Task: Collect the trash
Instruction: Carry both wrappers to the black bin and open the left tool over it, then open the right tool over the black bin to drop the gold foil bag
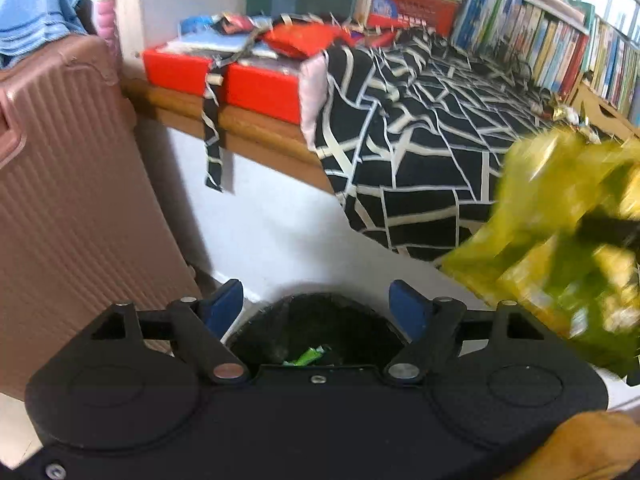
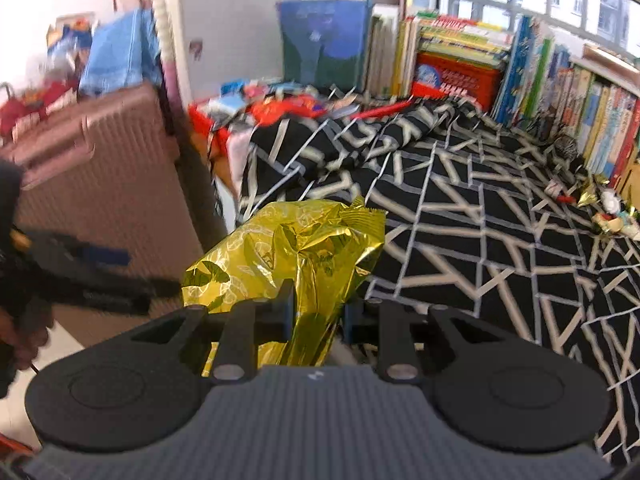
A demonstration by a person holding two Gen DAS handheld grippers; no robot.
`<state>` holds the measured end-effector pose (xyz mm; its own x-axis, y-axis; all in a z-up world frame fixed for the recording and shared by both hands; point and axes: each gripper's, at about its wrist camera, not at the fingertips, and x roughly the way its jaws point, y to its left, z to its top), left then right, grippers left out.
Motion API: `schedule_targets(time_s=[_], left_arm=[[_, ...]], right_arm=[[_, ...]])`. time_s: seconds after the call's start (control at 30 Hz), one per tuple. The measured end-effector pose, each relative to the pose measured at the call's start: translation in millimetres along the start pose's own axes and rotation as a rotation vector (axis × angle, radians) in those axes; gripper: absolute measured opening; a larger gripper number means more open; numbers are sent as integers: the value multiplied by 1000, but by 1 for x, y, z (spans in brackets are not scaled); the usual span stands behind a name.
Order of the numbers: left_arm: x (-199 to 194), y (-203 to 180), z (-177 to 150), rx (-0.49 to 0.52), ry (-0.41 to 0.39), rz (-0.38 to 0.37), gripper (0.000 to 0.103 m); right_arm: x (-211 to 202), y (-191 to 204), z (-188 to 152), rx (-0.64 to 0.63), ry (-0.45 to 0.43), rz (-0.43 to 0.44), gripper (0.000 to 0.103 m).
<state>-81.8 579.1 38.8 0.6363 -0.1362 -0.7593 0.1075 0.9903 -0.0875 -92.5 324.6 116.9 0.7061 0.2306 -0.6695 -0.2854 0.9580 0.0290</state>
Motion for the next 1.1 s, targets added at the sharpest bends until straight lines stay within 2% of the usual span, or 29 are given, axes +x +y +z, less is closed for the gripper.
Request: schedule_targets(time_s=[0.17,0.27,0.37,0.4,0.43,0.47,0.5,0.53,0.67,0.83,0.87,0.9,0.97,1.1], left_arm=[[-22,4,-7,28,-28,26,76],[-34,11,-10,7,-23,22,65],[-44,15,-12,11,-34,38,64],[-47,17,-13,12,-38,40,64],[-50,19,-13,13,-39,43,64],[-53,22,-13,15,-40,48,64],[-56,24,-13,15,-42,59,64],[-58,27,-13,14,-44,67,64],[-67,36,-9,0,-57,87,64],[-75,37,-2,1,-76,90,64],[-78,35,0,10,-84,82,64],[-81,32,3,26,-95,66,64],[-87,25,12,55,-112,36,66],[-102,4,40,129,-158,-68,69]], right_arm=[[30,26,-13,-26,67,23,27],[49,34,-19,-11,89,12,27],[71,43,-20,-11,93,2,29],[79,48,-19,-12,96,3,31],[85,51,-19,-14,102,3,38],[92,55,-19,-14,105,4,48],[97,58,-19,-17,104,6,51],[101,61,-19,-24,102,8,58],[111,68,-21,-56,108,-20,61],[80,52,-15,4,52,5,61],[67,45,-13,33,27,14,64],[55,38,-11,62,5,23,67],[34,24,-4,116,-34,24,80],[-5,-7,19,182,-104,-42,82]])
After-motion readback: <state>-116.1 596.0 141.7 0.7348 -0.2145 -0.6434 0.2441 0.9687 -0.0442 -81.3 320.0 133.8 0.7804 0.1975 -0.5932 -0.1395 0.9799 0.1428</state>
